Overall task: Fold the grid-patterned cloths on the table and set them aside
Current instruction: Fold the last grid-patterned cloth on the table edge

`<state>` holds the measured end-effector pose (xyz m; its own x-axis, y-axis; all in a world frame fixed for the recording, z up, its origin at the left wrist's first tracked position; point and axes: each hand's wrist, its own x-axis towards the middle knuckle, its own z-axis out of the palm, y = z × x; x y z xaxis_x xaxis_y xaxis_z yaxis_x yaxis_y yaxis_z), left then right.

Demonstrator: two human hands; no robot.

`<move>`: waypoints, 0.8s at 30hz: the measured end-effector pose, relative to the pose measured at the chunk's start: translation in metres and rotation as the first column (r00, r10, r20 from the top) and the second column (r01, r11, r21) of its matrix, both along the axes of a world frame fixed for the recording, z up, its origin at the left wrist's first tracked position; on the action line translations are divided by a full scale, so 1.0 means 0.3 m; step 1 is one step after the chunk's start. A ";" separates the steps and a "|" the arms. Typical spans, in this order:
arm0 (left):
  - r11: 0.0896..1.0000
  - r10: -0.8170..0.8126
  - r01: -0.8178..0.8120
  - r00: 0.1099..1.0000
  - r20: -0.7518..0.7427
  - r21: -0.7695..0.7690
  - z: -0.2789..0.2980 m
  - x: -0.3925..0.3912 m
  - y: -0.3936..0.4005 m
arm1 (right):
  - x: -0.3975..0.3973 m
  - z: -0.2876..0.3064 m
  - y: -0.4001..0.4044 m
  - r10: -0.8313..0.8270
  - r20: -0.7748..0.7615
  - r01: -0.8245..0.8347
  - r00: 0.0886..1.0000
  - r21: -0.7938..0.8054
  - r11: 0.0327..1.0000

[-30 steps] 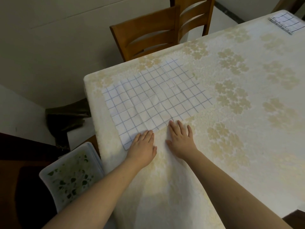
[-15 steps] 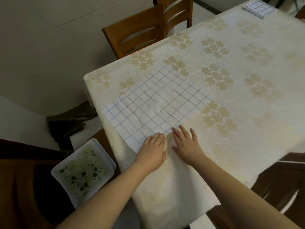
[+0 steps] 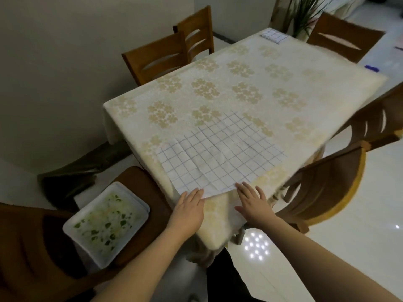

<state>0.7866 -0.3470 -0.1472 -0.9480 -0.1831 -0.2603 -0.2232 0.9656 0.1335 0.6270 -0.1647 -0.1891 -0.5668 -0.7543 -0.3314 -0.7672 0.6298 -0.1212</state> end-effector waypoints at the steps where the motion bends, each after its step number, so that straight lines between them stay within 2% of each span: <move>1: 1.000 -0.011 0.011 1.000 0.003 0.002 0.006 0.024 0.009 | 0.026 0.010 0.014 -0.019 0.015 0.019 1.000 0.029 0.999; 7: 0.997 -0.082 0.082 0.997 -0.001 0.004 0.036 0.105 0.075 | 0.147 0.060 0.048 -0.135 0.098 0.126 0.986 0.092 0.988; 12: 0.994 -0.104 0.104 0.993 -0.048 0.014 0.049 0.107 0.131 | 0.171 0.066 0.045 -0.146 0.144 0.139 0.979 0.055 0.989; 19: 0.981 -0.195 0.194 0.980 -0.047 -0.018 0.024 0.036 0.203 | 0.049 0.034 0.036 -0.046 0.055 0.044 0.997 0.033 0.998; 24: 0.974 -0.227 0.224 0.971 -0.074 -0.040 0.044 -0.082 0.172 | -0.025 0.045 0.051 -0.087 -0.004 0.085 0.996 -0.128 0.988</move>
